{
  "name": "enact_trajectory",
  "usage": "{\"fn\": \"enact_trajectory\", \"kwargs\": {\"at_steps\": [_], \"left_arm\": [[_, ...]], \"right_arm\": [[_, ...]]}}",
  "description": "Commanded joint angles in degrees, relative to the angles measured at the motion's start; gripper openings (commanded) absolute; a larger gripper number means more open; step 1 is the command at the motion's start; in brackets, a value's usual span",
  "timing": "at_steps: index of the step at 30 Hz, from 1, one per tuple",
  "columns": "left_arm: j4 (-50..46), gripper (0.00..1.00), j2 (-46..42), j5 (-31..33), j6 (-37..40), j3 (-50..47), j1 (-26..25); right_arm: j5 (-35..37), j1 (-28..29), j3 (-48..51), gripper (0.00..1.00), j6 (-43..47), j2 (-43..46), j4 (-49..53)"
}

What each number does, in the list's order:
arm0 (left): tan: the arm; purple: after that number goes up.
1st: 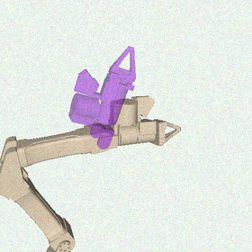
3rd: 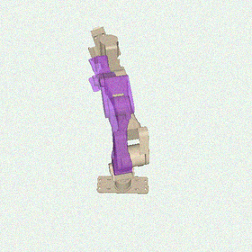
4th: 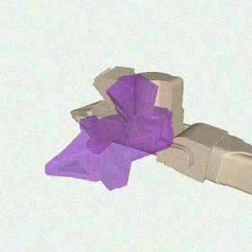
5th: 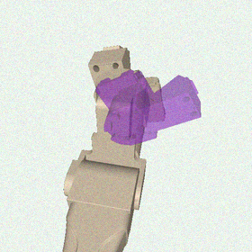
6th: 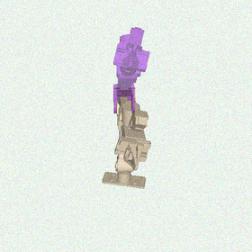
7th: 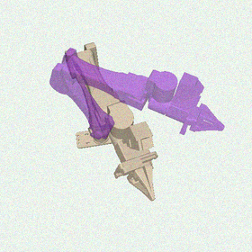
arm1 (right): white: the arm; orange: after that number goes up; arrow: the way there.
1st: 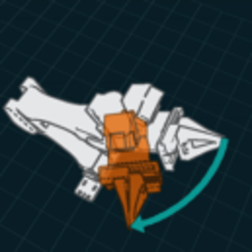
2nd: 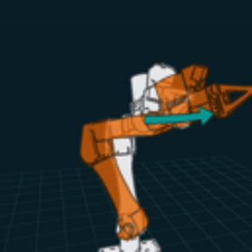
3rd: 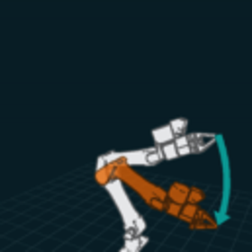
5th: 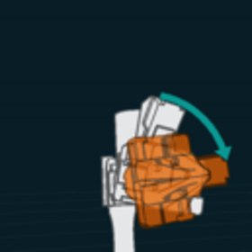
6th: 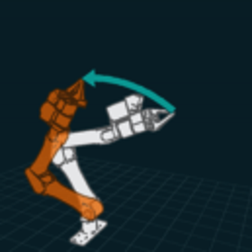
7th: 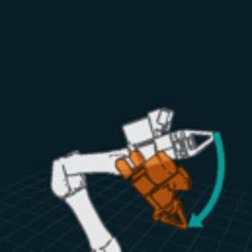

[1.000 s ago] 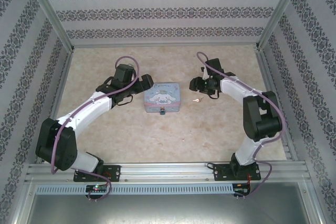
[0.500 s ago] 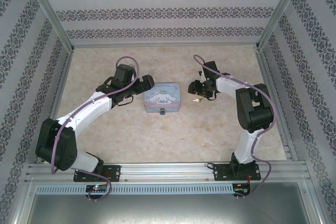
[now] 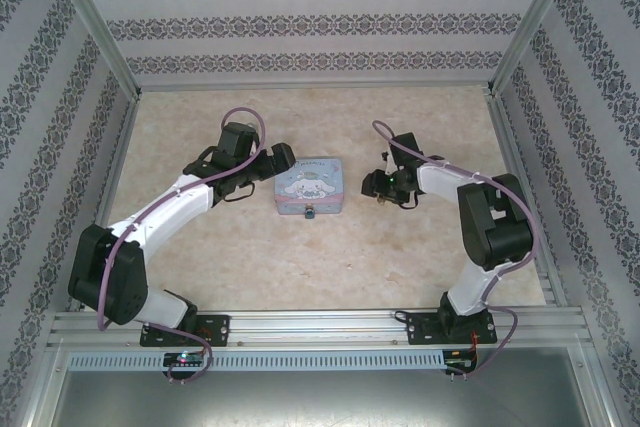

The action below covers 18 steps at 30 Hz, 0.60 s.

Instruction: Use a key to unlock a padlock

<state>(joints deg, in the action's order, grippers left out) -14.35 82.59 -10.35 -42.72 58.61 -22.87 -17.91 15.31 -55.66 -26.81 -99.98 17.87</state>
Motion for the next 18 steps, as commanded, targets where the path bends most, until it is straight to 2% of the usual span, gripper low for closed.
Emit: {"fn": "enact_trajectory", "kwargs": {"at_steps": [1,10,18], "left_arm": [[1.51,1.0,0.64,-0.63,-0.88,-0.67,-0.11],[1.25,0.99,0.66,-0.73,-1.09,-0.69,-0.09],[1.39,0.99,0.97,-0.86,-1.22,-0.6,-0.08]], "right_arm": [[-0.37,1.95,1.73,0.55,-1.39,2.26,0.11],[5.54,4.56,0.32,0.55,0.28,2.41,3.5],[7.18,5.77,1.53,0.51,2.78,2.42,4.7]]}}
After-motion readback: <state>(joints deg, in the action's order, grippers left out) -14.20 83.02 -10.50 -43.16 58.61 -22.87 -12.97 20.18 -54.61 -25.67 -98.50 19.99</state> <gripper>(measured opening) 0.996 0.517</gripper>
